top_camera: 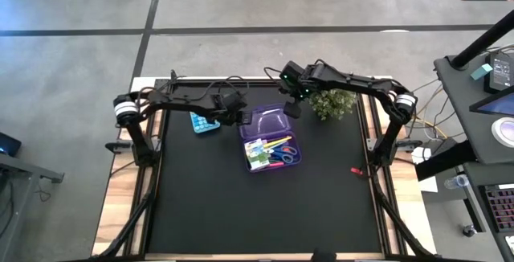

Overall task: Pack school essentials
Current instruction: Close the purple supply box

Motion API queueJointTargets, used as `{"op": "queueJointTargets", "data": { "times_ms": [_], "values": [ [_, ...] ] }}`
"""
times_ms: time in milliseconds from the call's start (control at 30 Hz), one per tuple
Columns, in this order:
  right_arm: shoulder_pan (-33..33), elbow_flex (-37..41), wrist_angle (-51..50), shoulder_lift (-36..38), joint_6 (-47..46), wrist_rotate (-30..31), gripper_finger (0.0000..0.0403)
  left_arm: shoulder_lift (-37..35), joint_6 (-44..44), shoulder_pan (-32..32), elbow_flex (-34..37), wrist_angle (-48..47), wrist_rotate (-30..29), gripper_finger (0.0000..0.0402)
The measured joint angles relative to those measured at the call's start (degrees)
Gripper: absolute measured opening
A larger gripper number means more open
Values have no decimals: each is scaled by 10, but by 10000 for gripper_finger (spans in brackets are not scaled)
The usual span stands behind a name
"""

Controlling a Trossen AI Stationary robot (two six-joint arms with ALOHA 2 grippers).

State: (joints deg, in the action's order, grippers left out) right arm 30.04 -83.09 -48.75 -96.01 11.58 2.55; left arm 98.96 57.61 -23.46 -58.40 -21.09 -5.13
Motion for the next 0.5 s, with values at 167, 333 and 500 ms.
{"op": "queueJointTargets", "data": {
  "times_ms": [167,333,500],
  "values": [
    [0,0,0,0,6,0,328,15,7,-1,0,3,-14,100],
    [0,0,1,0,18,0,328,16,8,0,0,15,-26,56],
    [0,0,1,0,19,0,328,16,8,0,0,15,-27,6]
  ]
}}
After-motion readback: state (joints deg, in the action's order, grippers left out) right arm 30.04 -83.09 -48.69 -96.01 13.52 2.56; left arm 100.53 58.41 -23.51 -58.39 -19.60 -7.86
